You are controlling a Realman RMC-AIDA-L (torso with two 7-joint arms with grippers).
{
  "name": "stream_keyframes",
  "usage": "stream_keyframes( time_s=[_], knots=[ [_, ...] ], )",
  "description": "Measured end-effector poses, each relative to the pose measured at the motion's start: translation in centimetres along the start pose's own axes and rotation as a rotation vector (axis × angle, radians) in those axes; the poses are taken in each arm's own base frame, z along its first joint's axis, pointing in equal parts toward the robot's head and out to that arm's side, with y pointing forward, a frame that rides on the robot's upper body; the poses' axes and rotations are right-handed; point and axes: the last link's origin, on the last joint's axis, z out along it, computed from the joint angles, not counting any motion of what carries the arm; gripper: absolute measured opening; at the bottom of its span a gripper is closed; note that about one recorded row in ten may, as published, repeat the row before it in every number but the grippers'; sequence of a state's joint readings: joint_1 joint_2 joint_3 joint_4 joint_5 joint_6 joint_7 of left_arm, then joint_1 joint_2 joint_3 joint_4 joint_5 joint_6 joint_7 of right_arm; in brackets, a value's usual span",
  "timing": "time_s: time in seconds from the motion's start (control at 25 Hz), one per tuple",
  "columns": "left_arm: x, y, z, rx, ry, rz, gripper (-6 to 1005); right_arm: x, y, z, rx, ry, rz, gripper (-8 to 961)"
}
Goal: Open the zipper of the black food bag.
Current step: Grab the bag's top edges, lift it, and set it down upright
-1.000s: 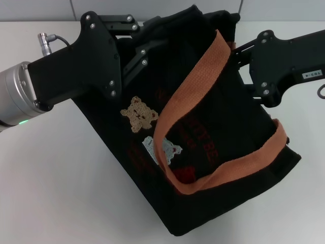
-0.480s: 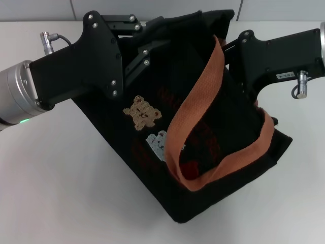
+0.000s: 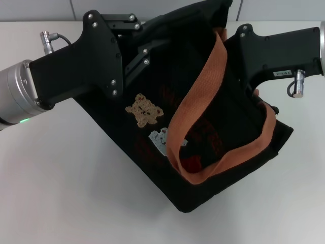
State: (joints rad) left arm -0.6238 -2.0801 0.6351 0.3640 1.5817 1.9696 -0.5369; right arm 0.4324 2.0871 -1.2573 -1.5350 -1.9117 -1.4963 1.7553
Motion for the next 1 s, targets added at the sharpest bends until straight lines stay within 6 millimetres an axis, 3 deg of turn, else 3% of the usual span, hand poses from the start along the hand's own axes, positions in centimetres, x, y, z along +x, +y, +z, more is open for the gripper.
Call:
stream_keyframes(
  time_s=[0.28, 0.52, 0.8, 1.0],
  knots=[
    [0.0, 0.0, 0.0, 0.0, 0.001, -0.002, 142, 0.1, 0.1, 0.0, -0.013, 0.002, -0.006, -2],
    [0.0, -0.1, 0.1, 0.013, 0.007, 0.0, 142, 0.0, 0.0, -0.1, -0.084, 0.046, 0.027, -2],
    [0.0, -0.3, 0.1, 0.031, 0.013, 0.007, 142, 0.2, 0.0, -3.3, -0.199, 0.086, 0.074, -1],
    [0.0, -0.3, 0.2, 0.031, 0.014, 0.006, 142, 1.0, 0.6, -4.5, -0.21, 0.114, 0.092, 3]
  ],
)
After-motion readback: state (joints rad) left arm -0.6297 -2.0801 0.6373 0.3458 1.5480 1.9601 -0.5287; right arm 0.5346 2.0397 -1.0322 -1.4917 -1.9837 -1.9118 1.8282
